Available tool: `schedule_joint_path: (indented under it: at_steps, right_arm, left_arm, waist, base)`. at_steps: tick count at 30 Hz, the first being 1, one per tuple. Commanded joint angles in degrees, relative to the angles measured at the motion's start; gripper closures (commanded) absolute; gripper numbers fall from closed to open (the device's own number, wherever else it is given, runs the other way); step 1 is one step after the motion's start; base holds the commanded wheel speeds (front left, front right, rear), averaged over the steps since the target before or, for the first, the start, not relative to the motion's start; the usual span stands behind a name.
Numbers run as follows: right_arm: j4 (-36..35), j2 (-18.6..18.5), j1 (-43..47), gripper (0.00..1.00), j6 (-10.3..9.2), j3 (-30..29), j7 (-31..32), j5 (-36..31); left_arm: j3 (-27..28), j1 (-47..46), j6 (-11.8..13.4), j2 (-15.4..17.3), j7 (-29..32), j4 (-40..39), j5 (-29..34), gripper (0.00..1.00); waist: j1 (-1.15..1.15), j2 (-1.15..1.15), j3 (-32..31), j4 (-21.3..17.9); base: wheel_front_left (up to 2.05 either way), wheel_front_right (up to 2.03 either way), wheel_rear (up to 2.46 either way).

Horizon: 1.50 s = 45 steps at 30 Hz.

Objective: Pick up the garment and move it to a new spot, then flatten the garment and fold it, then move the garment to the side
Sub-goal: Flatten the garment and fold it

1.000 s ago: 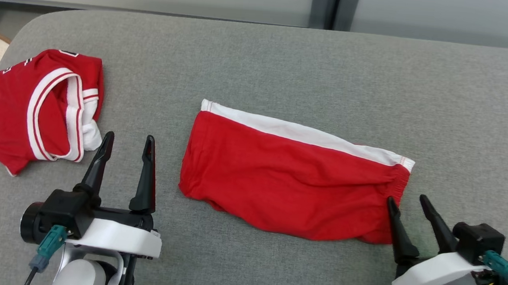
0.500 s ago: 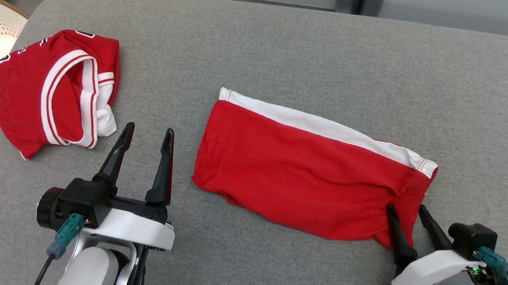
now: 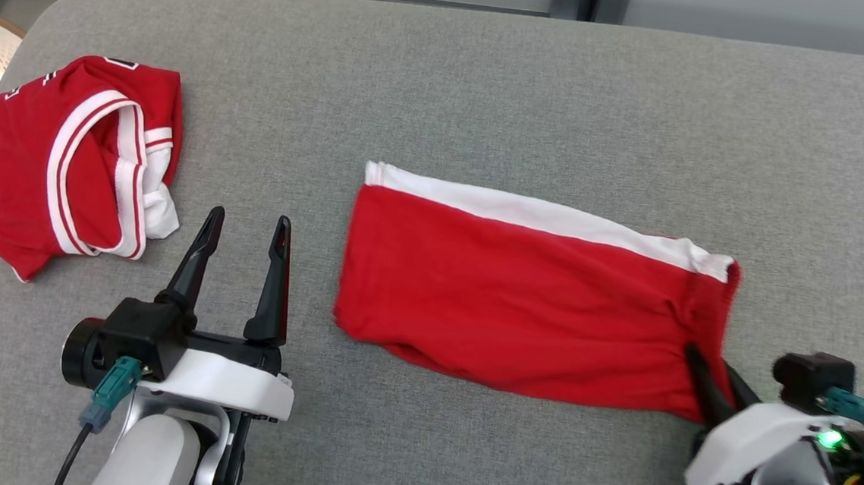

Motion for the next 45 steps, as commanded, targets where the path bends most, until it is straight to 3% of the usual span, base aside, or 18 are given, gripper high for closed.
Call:
schedule_joint_path:
  at_steps: [1, 6, 12, 16, 23, 27, 31, 39, 40, 41, 42, 45]
  right_arm:
    - [-0.51, -1.71, 1.55, 1.00, -0.19, -1.05, 0.57, 0.53]
    - [-3.70, -7.83, 5.17, 1.00, -0.17, -5.47, 2.26, 3.56]
    - [-7.91, -10.81, 5.17, 1.00, -0.17, -6.11, 5.41, 7.46]
    - [-10.81, -10.18, 4.04, 1.00, -0.15, -4.32, 7.71, 10.43]
    - [-17.80, -4.65, 0.03, 1.00, -0.11, 5.22, 17.51, 23.06]
    - [-14.88, -1.67, -2.85, 1.00, -0.12, 10.81, 20.09, 26.99]
    - [-9.45, -0.27, -5.52, 1.00, -0.11, 14.39, 18.42, 28.15]
    - [-2.38, -0.69, -9.27, 1.00, -0.11, 16.82, 12.68, 27.99]
    - [-2.03, -0.82, -9.58, 0.78, -0.11, 17.23, 11.81, 27.81]
    - [-1.93, -1.09, -9.98, 0.47, -0.11, 17.94, 10.71, 27.30]
    - [-2.23, -1.35, -10.51, 0.00, -0.11, 18.39, 8.82, 26.42]
    - [-3.77, -3.01, -11.66, 0.00, -0.11, 20.65, 1.17, 22.27]
  left_arm:
    - [0.27, -0.18, -0.10, 0.34, -0.37, 0.17, -0.17, 0.00]
    - [0.44, 0.54, 0.01, 0.59, -0.51, 0.78, -0.57, 0.00]
    - [0.58, 0.70, 0.26, 0.89, -0.60, 0.92, -1.02, 0.00]
    - [0.25, 0.43, 0.08, 0.79, -0.57, 1.11, -1.01, 0.00]
    - [-0.56, -0.80, -0.24, 0.31, -0.51, 1.68, -1.33, 0.00]
    - [-1.35, -1.87, -0.63, -0.38, -0.66, 2.55, -1.37, 0.00]
    - [-2.10, -2.24, -1.04, -1.07, -0.85, 3.57, -1.60, 0.00]
    - [-2.16, -2.97, -1.28, -1.22, -1.28, 4.52, -1.67, 0.00]
    - [-2.11, -2.95, -1.31, -1.21, -1.34, 4.60, -1.69, 0.00]
    - [-2.06, -2.91, -1.31, -1.15, -1.40, 4.71, -1.72, 0.00]
    - [-1.99, -2.90, -1.30, -1.09, -1.39, 4.78, -1.72, 0.00]
    - [-1.81, -2.64, -1.26, -0.89, -1.43, 5.01, -1.73, 0.00]
  waist:
    - [0.00, 0.00, -0.26, -0.29]
    - [0.00, 0.00, -1.47, -1.31]
    - [0.00, 0.00, -1.96, -1.94]
    - [0.00, 0.00, -2.06, -1.55]
    - [0.00, 0.00, -1.62, -0.02]
    - [0.00, 0.00, -1.09, 1.92]
    - [0.00, 0.00, -0.44, 4.18]
    - [0.00, 0.00, 0.77, 5.33]
    - [0.00, 0.00, 0.84, 5.27]
    - [0.00, 0.00, 0.86, 5.16]
    - [0.00, 0.00, 0.88, 5.01]
    - [0.00, 0.00, 0.54, 4.33]
  base:
    - [0.00, 0.00, 0.00]
    - [0.00, 0.00, 0.00]
    - [0.00, 0.00, 0.00]
    - [0.00, 0.00, 0.00]
    - [0.00, 0.00, 0.00]
    - [0.00, 0.00, 0.00]
    - [0.00, 0.00, 0.00]
    - [0.00, 0.00, 0.00]
    - [0.00, 0.00, 0.00]
    - [0.00, 0.00, 0.00]
    - [0.00, 0.00, 0.00]
    - [0.00, 0.00, 0.00]
